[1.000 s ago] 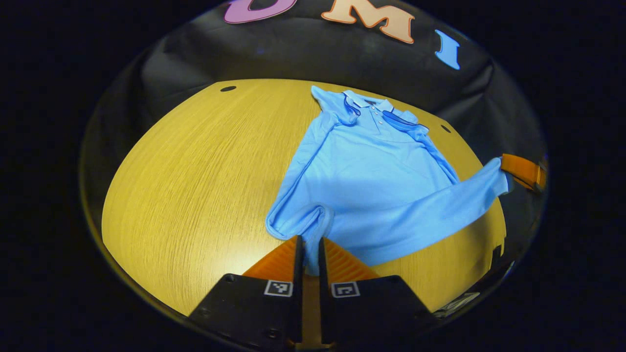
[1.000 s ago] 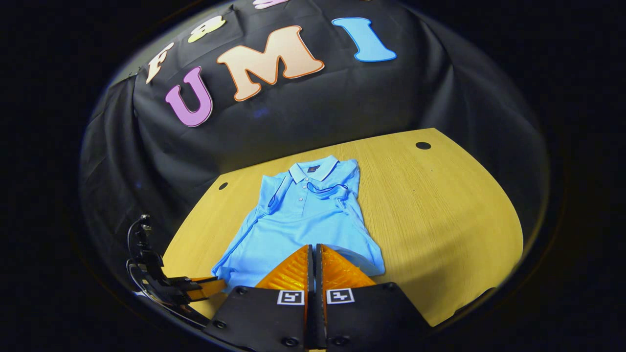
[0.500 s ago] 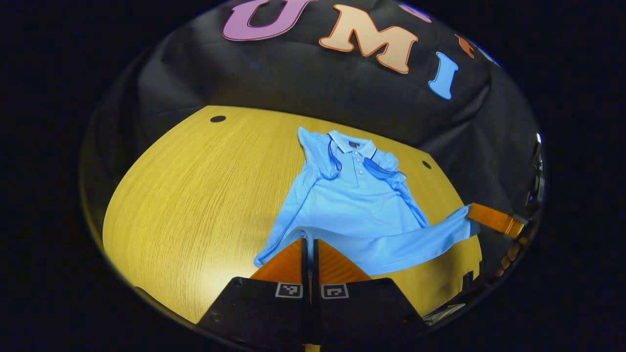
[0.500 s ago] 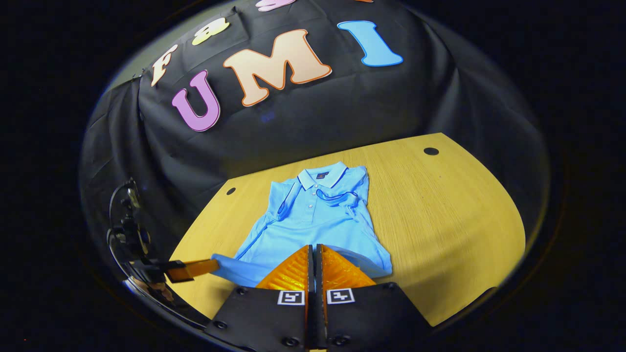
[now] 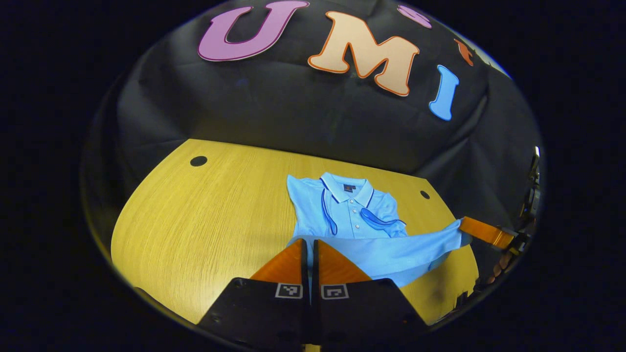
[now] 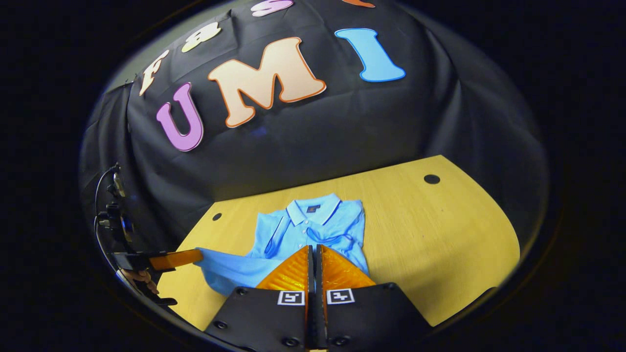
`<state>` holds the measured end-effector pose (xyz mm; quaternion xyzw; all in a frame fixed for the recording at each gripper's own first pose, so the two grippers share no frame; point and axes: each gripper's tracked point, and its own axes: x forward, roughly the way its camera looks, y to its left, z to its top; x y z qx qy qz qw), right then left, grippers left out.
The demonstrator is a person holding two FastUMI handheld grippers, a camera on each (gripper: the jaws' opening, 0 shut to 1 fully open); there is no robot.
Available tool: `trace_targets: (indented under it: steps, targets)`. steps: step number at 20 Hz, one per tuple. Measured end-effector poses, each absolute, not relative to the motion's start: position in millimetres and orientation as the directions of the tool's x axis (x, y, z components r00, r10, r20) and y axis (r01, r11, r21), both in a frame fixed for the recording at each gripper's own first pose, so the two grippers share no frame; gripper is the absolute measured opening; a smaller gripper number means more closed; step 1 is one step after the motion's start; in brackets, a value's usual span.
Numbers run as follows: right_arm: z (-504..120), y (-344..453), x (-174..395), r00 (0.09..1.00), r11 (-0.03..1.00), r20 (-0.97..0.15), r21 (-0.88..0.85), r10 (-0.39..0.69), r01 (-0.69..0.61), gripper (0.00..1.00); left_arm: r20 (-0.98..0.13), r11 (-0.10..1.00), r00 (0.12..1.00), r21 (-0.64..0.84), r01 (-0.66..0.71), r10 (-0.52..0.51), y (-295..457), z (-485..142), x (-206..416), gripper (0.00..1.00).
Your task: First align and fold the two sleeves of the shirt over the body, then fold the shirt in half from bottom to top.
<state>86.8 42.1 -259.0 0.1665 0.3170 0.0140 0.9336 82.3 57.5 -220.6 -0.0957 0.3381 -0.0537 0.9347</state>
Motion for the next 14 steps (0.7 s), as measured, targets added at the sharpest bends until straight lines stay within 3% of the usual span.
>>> trace_targets:
  steps: [5,9,13,14]
  targets:
    - [-280,29,160,0.811,0.945,-0.583,0.294,0.057,0.145,0.02,-0.583,0.964,0.788,-0.262,0.046,-0.196,59,-227,159,0.0]
    - [-326,21,203,0.793,0.951,-0.609,0.233,-0.022,0.205,0.02,-0.575,0.972,0.792,-0.214,0.098,-0.206,61,-257,215,0.0]
    - [-360,16,213,0.764,0.957,-0.642,0.176,-0.067,0.232,0.03,-0.59,0.983,0.789,-0.157,0.098,-0.173,60,-293,238,0.0]
    - [-360,16,214,0.769,0.958,-0.636,0.173,-0.067,0.227,0.05,-0.586,0.984,0.795,-0.156,0.084,-0.16,60,-295,241,0.05]
